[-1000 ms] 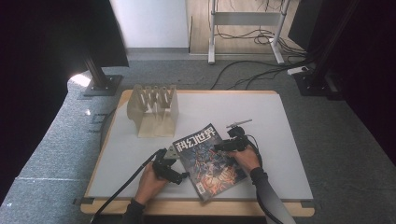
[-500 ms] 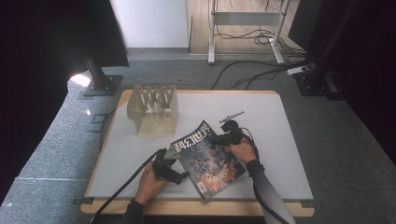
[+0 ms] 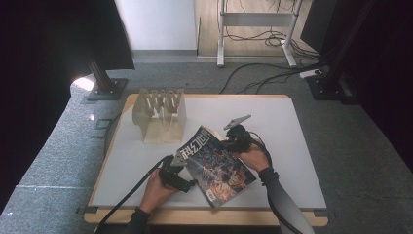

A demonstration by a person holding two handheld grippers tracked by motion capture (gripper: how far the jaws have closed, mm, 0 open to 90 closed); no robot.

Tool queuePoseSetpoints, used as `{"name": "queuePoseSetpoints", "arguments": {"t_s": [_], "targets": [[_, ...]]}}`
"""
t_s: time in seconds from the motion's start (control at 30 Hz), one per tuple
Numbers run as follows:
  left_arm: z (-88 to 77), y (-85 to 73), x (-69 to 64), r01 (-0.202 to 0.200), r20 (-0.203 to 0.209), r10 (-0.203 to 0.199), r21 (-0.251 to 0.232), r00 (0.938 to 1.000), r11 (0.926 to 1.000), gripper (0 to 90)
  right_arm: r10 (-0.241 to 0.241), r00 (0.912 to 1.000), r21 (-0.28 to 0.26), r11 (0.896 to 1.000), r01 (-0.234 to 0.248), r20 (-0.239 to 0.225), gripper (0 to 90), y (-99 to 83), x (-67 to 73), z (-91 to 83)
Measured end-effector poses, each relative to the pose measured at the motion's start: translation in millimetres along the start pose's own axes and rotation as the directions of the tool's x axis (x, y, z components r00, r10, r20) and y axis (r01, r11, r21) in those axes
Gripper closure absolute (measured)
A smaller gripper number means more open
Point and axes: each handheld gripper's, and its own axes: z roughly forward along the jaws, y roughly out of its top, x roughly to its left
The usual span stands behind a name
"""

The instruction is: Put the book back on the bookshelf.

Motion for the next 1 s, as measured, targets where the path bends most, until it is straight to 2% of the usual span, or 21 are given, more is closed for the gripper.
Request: {"name": "queuePoseSetpoints", "arguments": {"t_s": [0.17,0.27,0.43,0.57,0.73,0.87,1.0], "targets": [[-0.9,0.0,0.5,0.001,0.0,-0.001,0.003,1.0,1.0,0.0,-0.029,0.9996,-0.026,0.999,0.029,0.001,81.8,3.3,9.8,-9.1],[-1.8,0.0,1.0,0.018,-0.004,-0.018,0.001,0.9998,0.9998,0.0,-0.04,0.9992,-0.045,0.998,0.04,0.001,81.9,5.3,14.1,-16.4],[-3.0,2.6,5.7,0.059,0.037,-0.059,-0.004,0.9975,0.9982,0.0,-0.052,0.9987,-0.067,0.996,0.052,0.002,81.9,8.8,17.7,-27.6],[-0.9,5.8,14.1,0.123,0.096,-0.118,-0.049,0.9883,0.9912,0.0,-0.067,0.9977,-0.075,0.995,0.068,0.011,81.9,12.7,22.9,-34.9],[1.5,12.9,23.5,0.157,0.15,-0.147,-0.059,0.9778,0.9859,0.0,-0.085,0.9963,-0.096,0.992,0.086,0.015,81.9,16.7,27.2,-44.3],[-0.3,21.2,25.8,0.16,0.151,-0.147,-0.076,0.9776,0.9843,0.0,-0.094,0.9955,-0.107,0.99,0.095,0.014,81.9,18.8,29.5,-49.6],[-8.1,29.4,26.6,0.148,0.137,-0.134,-0.095,0.9815,0.9844,0.0,-0.094,0.9955,-0.125,0.988,0.095,0.01,81.9,19.1,28.8,-56.1]]}}
